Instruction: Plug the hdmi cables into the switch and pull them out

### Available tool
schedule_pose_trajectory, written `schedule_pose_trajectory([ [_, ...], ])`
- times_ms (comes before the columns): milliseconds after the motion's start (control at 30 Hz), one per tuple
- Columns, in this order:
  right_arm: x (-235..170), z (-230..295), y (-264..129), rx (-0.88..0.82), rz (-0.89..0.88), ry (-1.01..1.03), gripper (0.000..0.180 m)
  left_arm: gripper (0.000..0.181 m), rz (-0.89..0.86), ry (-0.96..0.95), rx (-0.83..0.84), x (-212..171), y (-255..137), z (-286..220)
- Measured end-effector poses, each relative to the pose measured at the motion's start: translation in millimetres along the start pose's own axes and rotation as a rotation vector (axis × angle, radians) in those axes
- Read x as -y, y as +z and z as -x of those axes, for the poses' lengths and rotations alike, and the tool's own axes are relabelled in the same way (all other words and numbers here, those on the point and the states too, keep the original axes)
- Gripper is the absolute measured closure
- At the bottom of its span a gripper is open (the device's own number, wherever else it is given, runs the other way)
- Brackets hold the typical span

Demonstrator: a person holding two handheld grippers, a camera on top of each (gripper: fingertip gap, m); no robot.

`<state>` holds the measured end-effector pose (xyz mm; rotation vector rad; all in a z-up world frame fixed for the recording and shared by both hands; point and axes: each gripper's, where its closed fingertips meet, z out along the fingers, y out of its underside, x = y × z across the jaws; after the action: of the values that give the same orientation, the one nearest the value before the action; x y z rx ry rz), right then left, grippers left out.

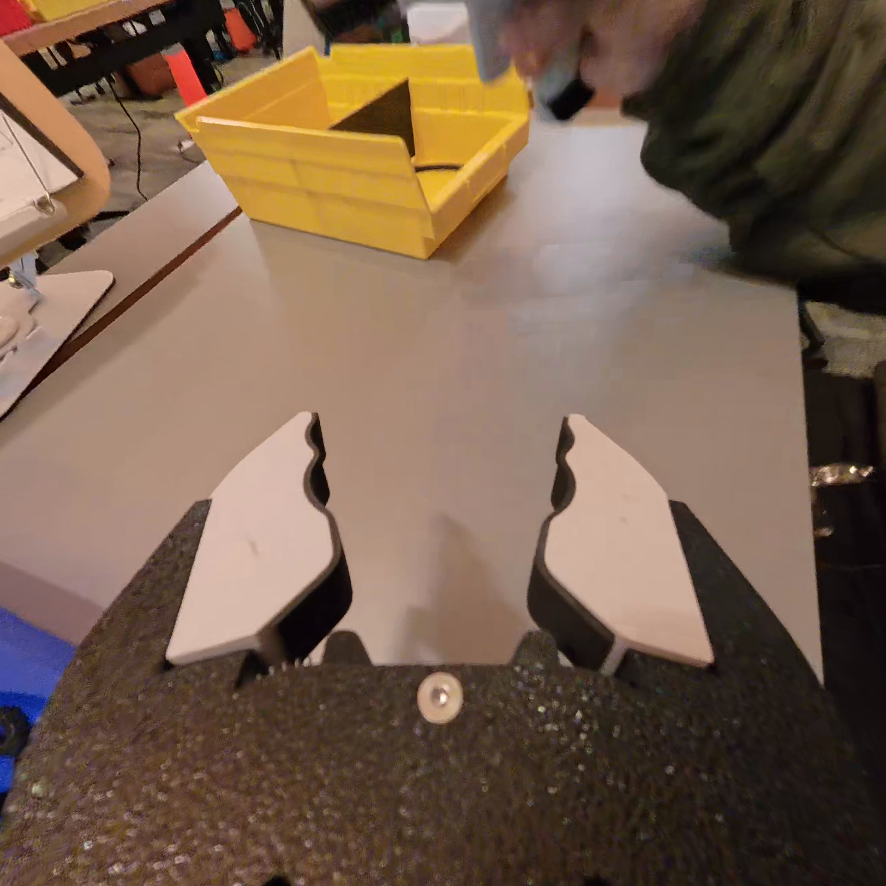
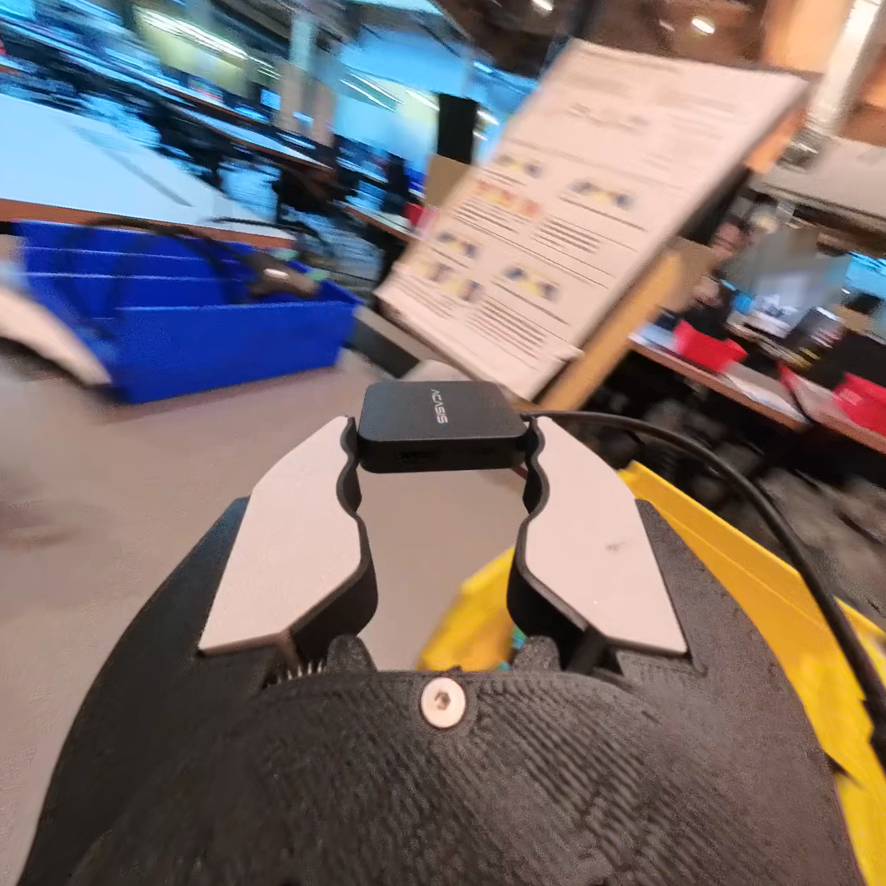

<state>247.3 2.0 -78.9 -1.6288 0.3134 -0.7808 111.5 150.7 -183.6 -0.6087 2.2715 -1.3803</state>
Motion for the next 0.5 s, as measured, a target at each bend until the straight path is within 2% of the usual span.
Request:
schedule_pose_trajectory([
  [33,-8.0,-27.8,1.4,-0.081,0.037,0.015,0.112,0.090,0.030,0.013,0.003,-5.8,0.5,0.4],
  [100,-24.6,-79.6,9.2,-0.206,0.110,0.040,0.112,0.092,0.080,0.034,0.019,-15.1,1.6,2.7],
  [267,-73.6,-167.4,47.6,-0.343,0.274,0.204,0.112,0.095,0.086,0.026,0.005,-18.1,2.3,1.2],
  [367,-114.3,-184.7,67.9,-0.359,0.372,0.341,0.112,0.096,0.082,0.008,-0.007,-19.8,0.4,0.8],
  [500,-133.8,-183.4,87.7,-0.342,0.380,0.302,0.112,0.096,0.078,0.005,0.005,-21.6,-5.7,6.1],
])
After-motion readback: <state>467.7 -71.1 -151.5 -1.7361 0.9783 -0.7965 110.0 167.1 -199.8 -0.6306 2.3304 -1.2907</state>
